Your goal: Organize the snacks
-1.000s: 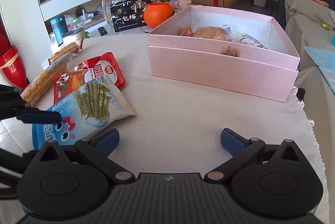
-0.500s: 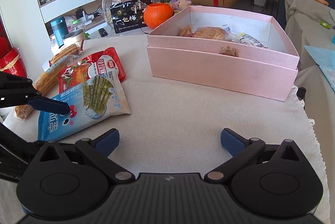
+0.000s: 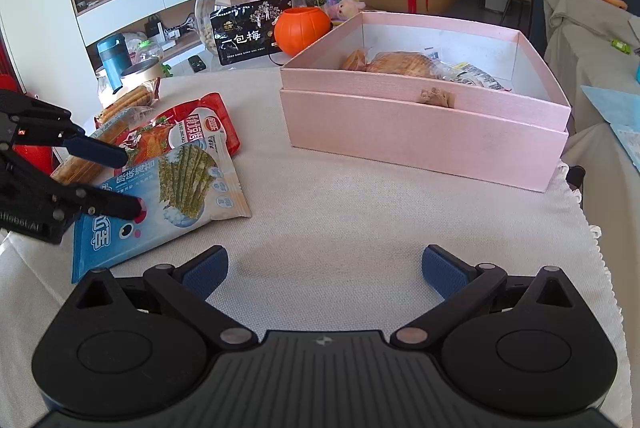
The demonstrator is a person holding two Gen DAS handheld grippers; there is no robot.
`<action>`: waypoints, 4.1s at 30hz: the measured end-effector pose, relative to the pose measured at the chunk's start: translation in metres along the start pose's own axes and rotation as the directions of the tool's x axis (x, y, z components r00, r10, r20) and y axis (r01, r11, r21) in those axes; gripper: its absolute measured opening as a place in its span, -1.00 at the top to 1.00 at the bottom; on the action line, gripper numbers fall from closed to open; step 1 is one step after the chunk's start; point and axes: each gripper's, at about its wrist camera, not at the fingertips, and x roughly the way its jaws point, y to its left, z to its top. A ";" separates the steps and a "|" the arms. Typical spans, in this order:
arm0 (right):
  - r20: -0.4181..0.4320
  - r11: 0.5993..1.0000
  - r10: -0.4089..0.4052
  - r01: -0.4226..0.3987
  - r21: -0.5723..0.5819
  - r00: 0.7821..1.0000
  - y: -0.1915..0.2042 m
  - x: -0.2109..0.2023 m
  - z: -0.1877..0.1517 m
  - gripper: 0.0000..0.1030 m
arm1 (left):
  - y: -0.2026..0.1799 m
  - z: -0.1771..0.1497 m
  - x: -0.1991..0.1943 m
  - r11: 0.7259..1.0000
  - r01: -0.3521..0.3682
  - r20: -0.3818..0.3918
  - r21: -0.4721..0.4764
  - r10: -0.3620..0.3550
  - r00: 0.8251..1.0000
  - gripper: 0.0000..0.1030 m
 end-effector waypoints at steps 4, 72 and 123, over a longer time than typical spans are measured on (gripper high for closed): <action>0.000 1.000 0.002 -0.002 0.002 1.000 0.000 0.000 0.000 -1.00 | 0.016 -0.013 0.010 0.978 0.103 0.001 -0.180 -0.104 0.995 -0.22; -0.207 0.994 0.010 0.013 0.109 0.978 0.054 0.042 0.054 -0.83 | -0.014 -0.075 -0.011 0.901 -0.217 0.189 -0.374 0.304 0.934 0.20; -0.006 0.994 -0.080 0.080 0.072 0.997 0.005 0.016 0.022 -0.48 | 0.008 -0.013 0.018 0.916 -0.089 0.061 -0.392 0.122 0.991 0.16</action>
